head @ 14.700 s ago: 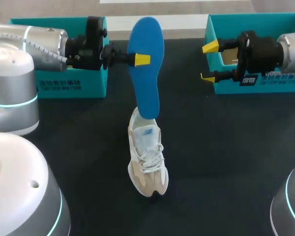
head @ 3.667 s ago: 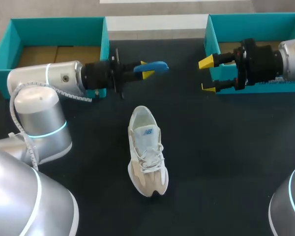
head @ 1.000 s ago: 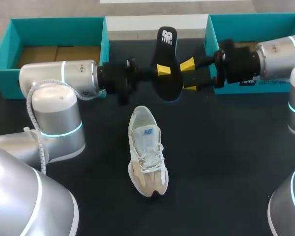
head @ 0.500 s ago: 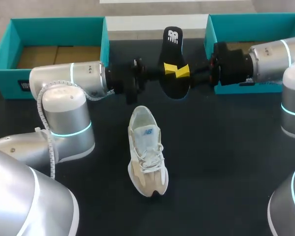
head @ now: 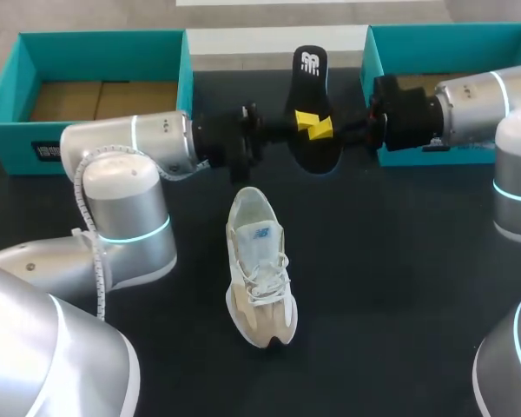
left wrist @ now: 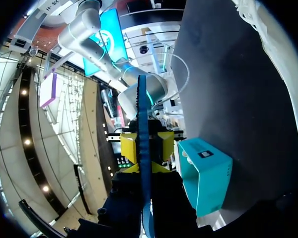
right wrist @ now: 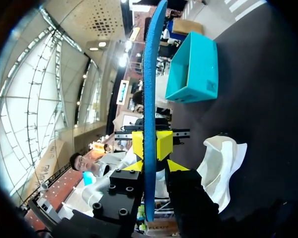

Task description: Take the shoe out of the shoebox, open the shoe tongue, remove and reinsert the insole, then place the shoe into the shoebox

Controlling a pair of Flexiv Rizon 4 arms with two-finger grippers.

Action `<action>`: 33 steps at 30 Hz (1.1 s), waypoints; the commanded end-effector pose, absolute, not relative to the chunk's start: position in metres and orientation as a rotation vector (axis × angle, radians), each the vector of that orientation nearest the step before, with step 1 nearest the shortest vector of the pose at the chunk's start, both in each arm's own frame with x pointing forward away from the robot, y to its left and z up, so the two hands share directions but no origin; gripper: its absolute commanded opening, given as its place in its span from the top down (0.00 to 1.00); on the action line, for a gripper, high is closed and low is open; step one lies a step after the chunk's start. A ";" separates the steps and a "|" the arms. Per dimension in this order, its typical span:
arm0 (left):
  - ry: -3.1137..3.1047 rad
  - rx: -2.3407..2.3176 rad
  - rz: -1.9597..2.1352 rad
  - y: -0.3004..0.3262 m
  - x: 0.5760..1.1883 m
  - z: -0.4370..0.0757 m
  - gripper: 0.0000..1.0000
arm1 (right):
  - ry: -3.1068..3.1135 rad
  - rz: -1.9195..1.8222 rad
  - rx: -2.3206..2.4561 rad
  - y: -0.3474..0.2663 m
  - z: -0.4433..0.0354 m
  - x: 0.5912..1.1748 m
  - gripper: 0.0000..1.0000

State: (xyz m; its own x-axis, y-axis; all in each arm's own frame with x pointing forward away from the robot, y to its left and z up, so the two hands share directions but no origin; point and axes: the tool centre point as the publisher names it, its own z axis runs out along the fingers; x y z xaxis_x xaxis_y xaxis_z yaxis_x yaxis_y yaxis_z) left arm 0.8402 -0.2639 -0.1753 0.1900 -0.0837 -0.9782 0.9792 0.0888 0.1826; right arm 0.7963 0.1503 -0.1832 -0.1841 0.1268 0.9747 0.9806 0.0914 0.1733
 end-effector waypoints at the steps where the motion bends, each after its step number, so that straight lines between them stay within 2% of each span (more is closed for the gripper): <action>1: 1.042 1.159 -1.051 -0.268 0.841 -0.177 1.00 | -1.480 -1.206 -1.151 0.151 -0.184 0.799 0.80; 4: 1.042 1.160 -1.050 -0.268 0.841 -0.178 1.00 | -1.480 -1.203 -1.149 0.151 -0.185 0.799 0.85; 5: 1.042 1.159 -1.050 -0.268 0.841 -0.178 1.00 | -1.480 -1.202 -1.148 0.151 -0.185 0.799 0.89; 6: 1.042 1.157 -1.051 -0.268 0.841 -0.178 1.00 | -1.480 -1.202 -1.147 0.150 -0.185 0.799 0.98; 7: 1.042 1.155 -1.052 -0.268 0.841 -0.178 1.00 | -1.480 -1.201 -1.147 0.150 -0.185 0.799 1.00; 14: 1.042 1.150 -1.078 -0.268 0.836 -0.176 1.00 | -1.484 -1.202 -1.143 0.150 -0.186 0.799 1.00; 15: 1.043 1.150 -1.077 -0.267 0.836 -0.175 0.83 | -1.485 -1.202 -1.142 0.150 -0.186 0.799 1.00; 16: 1.048 1.152 -1.082 -0.266 0.835 -0.175 0.58 | -1.486 -1.203 -1.142 0.150 -0.186 0.799 1.00; 17: 1.059 1.156 -1.080 -0.265 0.835 -0.174 0.21 | -1.486 -1.204 -1.143 0.150 -0.186 0.799 1.00; 18: 1.059 1.153 -1.081 -0.262 0.836 -0.173 0.00 | -1.487 -1.204 -1.144 0.150 -0.187 0.799 1.00; 33: 1.468 1.089 -1.201 -0.205 0.841 -0.173 0.00 | -1.621 -1.302 -1.180 0.147 -0.190 0.803 1.00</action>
